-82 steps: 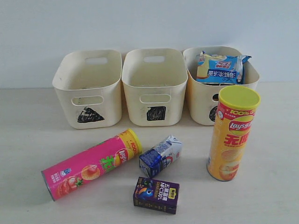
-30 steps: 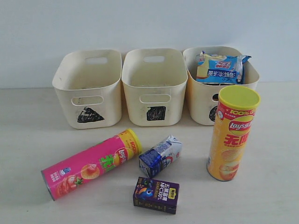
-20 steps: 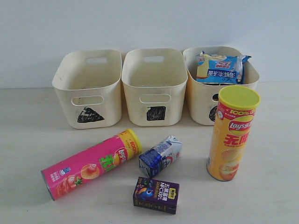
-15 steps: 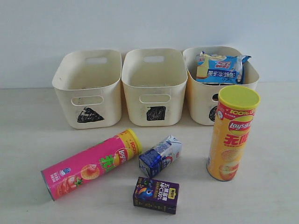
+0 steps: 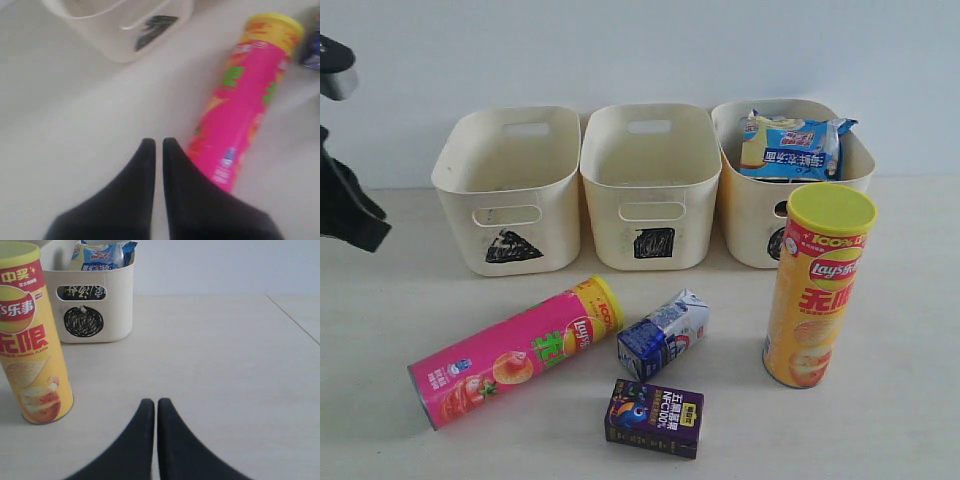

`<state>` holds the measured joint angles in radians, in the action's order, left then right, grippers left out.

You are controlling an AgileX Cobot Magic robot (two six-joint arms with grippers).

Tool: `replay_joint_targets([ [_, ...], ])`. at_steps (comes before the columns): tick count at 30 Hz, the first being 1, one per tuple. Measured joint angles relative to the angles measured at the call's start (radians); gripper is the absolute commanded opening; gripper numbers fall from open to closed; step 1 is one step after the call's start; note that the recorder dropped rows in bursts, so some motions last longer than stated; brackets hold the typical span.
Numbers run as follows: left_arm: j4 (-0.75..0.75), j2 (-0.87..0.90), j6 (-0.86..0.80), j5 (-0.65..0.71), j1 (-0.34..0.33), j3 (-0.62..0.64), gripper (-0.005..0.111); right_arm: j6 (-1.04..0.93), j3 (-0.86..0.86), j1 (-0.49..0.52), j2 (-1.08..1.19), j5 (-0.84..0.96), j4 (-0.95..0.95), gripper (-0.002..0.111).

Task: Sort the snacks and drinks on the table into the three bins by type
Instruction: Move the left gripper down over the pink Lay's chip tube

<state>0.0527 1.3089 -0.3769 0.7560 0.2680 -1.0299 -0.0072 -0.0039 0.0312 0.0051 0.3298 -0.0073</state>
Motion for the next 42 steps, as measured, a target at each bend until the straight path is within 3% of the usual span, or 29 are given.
replay_joint_targets([
  [6,0.192,0.091,-0.203,0.129,0.038,-0.085,0.004,0.000,0.000,0.000,0.000,0.000,0.000,0.000],
  [16,0.208,0.229,-0.279,0.189,0.050,-0.116,0.004,0.000,0.000,0.000,0.000,0.000,0.000,0.000],
  [22,0.208,0.312,-0.295,0.148,0.112,-0.115,0.005,0.000,0.000,0.000,0.000,0.000,0.000,0.000],
  [26,0.210,0.363,-0.298,0.117,0.131,-0.128,0.025,0.000,0.000,0.000,0.000,0.000,0.000,0.000],
  [31,0.210,0.418,-0.298,0.115,0.131,-0.175,0.076,0.000,0.000,0.000,0.000,0.000,0.000,0.000],
  [33,0.214,0.433,-0.298,0.113,0.131,-0.190,0.089,0.000,0.000,0.000,0.000,0.000,0.000,0.000],
  [42,0.217,0.515,-0.296,0.111,0.133,-0.217,0.105,0.000,0.000,0.000,0.000,0.000,0.000,0.000],
])
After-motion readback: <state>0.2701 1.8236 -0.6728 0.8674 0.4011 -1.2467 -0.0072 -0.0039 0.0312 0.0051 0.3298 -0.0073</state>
